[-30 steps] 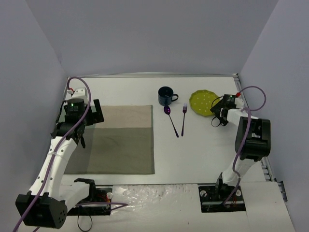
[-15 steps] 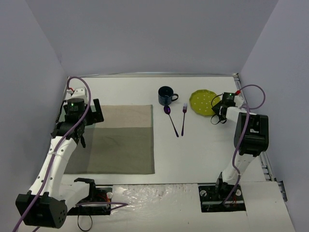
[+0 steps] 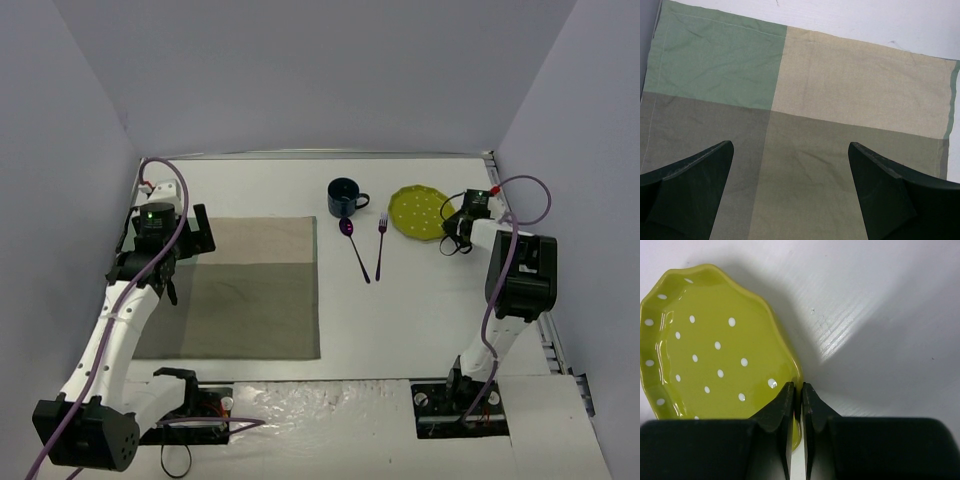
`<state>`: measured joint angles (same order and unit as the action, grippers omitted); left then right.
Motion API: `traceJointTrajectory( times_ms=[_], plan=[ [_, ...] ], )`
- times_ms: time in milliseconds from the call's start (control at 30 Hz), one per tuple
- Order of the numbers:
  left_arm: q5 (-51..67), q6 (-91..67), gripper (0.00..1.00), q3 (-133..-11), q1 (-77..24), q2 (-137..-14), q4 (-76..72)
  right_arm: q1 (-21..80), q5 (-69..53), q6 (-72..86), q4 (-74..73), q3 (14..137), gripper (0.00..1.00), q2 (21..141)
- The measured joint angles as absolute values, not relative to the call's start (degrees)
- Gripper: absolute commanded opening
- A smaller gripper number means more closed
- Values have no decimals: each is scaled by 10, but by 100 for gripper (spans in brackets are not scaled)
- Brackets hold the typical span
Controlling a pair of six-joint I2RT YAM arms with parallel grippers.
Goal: Set the dinner table for one person
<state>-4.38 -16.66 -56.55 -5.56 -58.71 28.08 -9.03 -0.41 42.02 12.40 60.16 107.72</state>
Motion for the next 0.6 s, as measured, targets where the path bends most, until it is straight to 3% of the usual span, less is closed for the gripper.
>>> traceJointTrajectory(
  times_ms=[600],
  plan=[
    [-7, -190, 97, -566, -87, -606, 282, -145, -86, 418, 50, 517, 0, 922]
  ],
)
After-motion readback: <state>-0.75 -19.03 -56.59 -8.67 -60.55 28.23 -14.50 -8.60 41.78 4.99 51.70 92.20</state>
